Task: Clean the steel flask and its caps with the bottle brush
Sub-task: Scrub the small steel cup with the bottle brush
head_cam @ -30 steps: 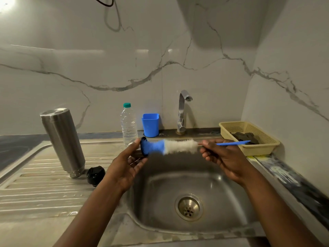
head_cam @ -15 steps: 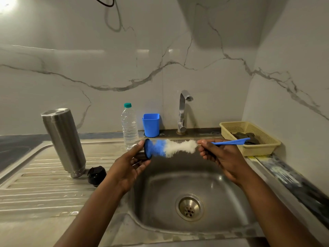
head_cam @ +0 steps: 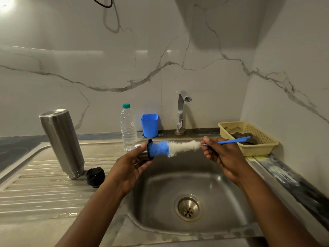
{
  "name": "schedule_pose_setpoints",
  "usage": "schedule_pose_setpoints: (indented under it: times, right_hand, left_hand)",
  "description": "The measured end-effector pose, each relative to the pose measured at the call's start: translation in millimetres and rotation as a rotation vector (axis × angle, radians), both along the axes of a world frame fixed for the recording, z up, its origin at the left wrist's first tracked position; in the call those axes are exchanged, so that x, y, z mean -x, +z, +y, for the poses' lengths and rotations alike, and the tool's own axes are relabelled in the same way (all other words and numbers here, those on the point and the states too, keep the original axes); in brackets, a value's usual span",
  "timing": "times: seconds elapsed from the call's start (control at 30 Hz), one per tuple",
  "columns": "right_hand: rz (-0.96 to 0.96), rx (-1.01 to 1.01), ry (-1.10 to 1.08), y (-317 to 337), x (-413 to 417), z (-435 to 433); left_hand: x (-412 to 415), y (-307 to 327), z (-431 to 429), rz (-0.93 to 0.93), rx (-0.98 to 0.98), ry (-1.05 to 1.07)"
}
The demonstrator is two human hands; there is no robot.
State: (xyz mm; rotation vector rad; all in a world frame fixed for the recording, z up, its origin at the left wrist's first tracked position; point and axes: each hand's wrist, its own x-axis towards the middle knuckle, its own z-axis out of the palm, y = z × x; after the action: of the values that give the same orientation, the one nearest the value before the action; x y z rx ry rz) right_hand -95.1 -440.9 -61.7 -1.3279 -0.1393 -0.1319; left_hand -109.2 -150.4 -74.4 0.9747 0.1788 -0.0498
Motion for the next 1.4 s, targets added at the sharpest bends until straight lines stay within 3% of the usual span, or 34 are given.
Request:
schedule_pose_setpoints:
  times: [0.4, 0.9, 1.4]
  right_hand:
    - [-0.091, 0.021, 0.160, 7.4, 7.6, -10.5]
    - [-0.085, -0.076, 0.061, 6.8, 2.4, -9.2]
    - [-0.072, 0.090, 0.000, -0.9, -0.4, 4.2]
  left_hand:
    - [-6.8, -5.7, 6.6, 0.029, -0.052, 0.116]
    - [-5.4, -2.4, 8.2, 0.010, -0.050, 0.102]
    - [-2.7, -4.6, 0.9, -0.018, -0.059, 0.069]
